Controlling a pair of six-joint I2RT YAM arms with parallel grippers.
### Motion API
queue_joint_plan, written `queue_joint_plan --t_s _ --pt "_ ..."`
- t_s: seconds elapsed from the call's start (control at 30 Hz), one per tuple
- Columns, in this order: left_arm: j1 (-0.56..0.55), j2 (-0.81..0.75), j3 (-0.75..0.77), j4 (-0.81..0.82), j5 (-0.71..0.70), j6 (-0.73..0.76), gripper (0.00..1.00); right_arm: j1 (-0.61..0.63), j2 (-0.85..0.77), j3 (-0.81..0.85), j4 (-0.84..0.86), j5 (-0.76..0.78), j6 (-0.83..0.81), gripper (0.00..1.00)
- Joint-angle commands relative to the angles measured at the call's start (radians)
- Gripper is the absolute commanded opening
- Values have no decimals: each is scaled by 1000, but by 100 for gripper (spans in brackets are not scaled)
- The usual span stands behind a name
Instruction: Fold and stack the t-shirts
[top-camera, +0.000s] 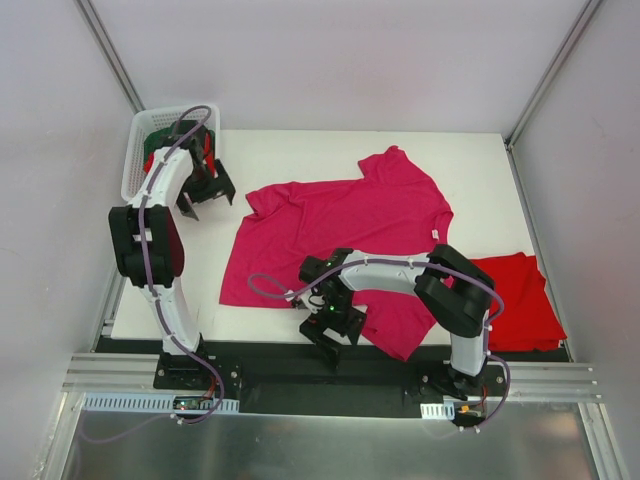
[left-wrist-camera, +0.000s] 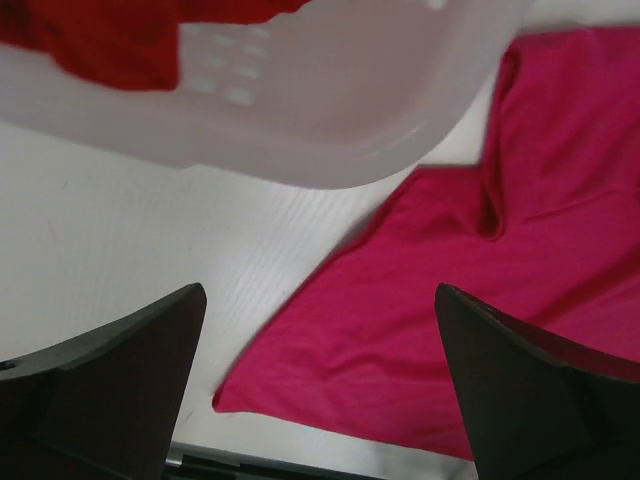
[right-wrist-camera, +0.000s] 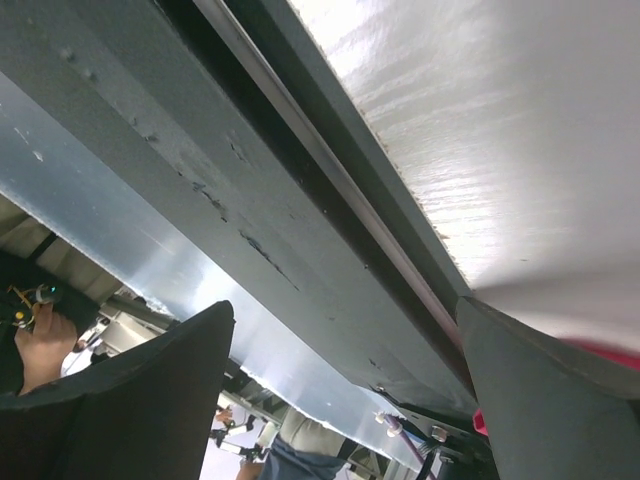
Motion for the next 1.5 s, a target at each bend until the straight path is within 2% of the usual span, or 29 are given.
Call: queue_joint_plan --t_s 0.0,0.13,0.37,0.47,0.63,0.73,0.77,0.8,0.9,1.03,1.17,1.27,1.47 --pt "14 85 83 21 110 91 99 0 -57 56 -48 42 16 96" --pt "14 160 157 20 90 130 99 -7 -63 61 -49 54 26 96" --pt "17 235 275 -60 -145 156 99 -20 -76 55 -42 57 34 96" --pt "17 206 266 -69 -197 147 99 -21 -74 53 -37 54 37 96" --pt "3 64 254 -66 -218 116 99 -23 -77 50 -20 45 50 96" --pt "-14 -42 254 -49 -130 105 99 -23 -66 58 -23 39 46 96" --pt "-18 -79 254 -2 -73 145 99 -24 -63 59 -20 39 48 96" --pt "-26 -91 254 16 38 168 99 -24 -60 59 -20 39 46 96" --pt "-32 -59 321 3 175 260 99 -24 -60 64 -22 39 43 96" --pt "-32 28 387 -63 157 327 99 -24 -65 56 -29 37 50 96" --pt "-32 135 447 -117 205 412 99 -24 -80 32 -43 39 46 96" --pt "-107 169 482 -126 97 462 99 -24 -76 24 -59 40 42 96" --pt "-224 220 505 -120 19 438 99 -23 -50 41 -72 26 42 96"
